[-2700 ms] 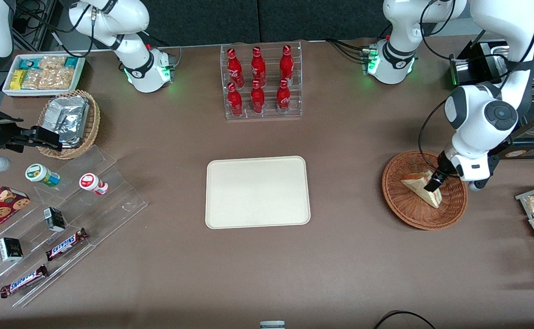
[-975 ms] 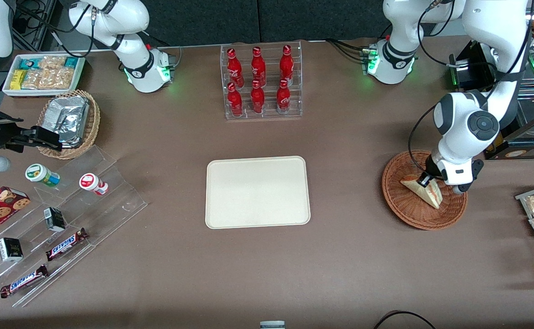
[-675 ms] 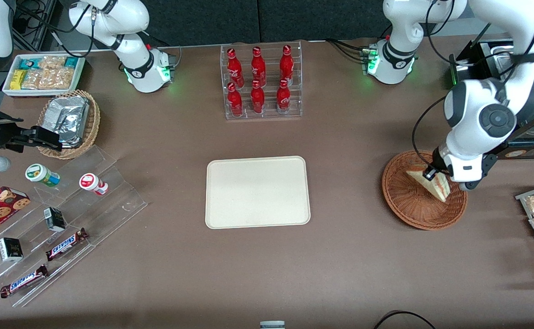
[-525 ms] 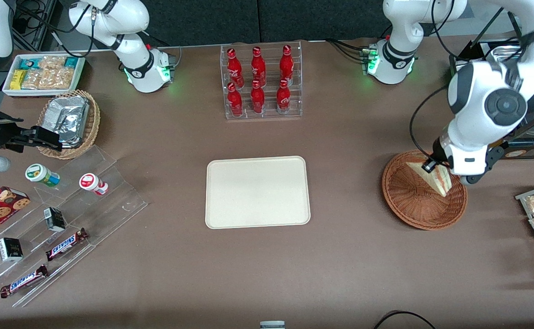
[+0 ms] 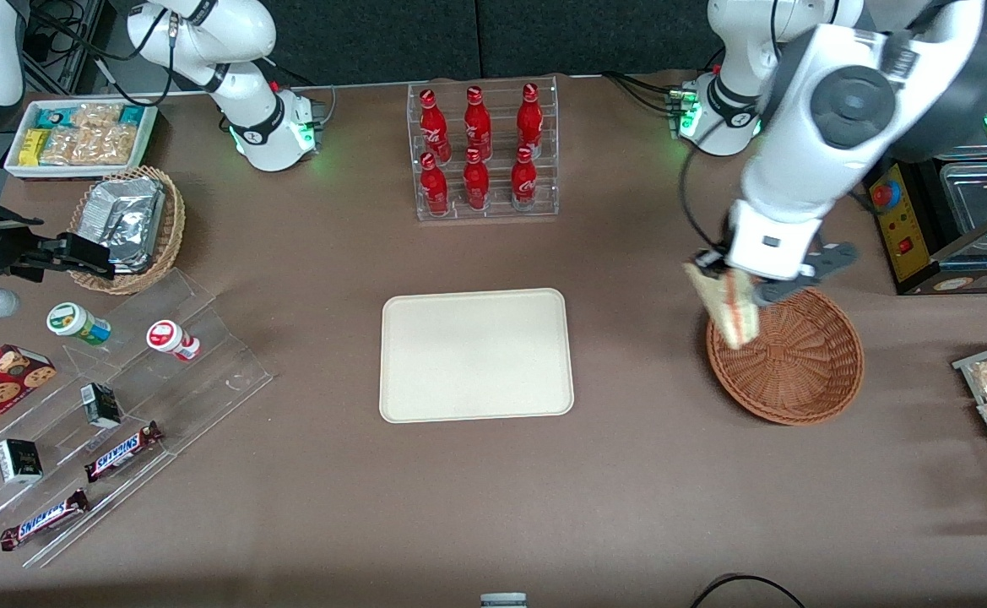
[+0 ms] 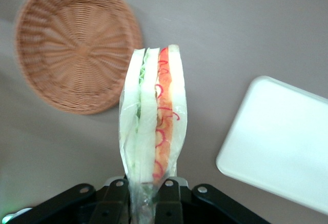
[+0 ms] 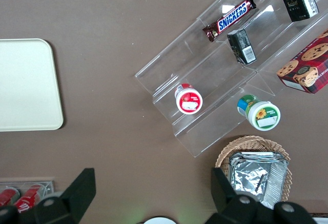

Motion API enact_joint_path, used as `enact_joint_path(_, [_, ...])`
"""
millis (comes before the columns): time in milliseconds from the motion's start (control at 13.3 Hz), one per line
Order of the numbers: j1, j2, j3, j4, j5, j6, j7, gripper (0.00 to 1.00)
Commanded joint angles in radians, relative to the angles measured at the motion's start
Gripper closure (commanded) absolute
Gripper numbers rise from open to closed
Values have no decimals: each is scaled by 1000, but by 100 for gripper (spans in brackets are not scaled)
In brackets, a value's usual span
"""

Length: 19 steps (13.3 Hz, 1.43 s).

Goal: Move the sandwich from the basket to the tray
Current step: 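Lift the sandwich and carry it over the white tray, then lower the sandwich onto the tray and open the left gripper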

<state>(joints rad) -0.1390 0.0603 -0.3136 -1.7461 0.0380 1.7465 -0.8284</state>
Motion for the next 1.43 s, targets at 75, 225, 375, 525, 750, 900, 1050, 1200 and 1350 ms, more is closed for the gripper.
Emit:
enact_joint_path(75, [1, 143, -142, 132, -3, -1, 9, 82])
enact_joint_path(225, [-51, 232, -173, 171, 8, 68, 8, 81])
enact_joint_path(375, [-109, 303, -171, 220, 14, 117, -43, 81])
enact_joint_path(525, [-187, 386, -170, 249, 118, 180, -162, 81])
enact_joint_path(750, [-257, 492, -171, 258, 265, 255, -293, 81])
enact_joint_path(900, [-290, 536, -168, 258, 284, 310, -319, 81])
enact_joint_path(1050, [-324, 570, -167, 254, 348, 337, -368, 81])
enact_joint_path(1200, [-327, 605, -167, 251, 397, 340, -373, 81])
enact_joint_path(1350, [-327, 630, -167, 246, 425, 369, -373, 81])
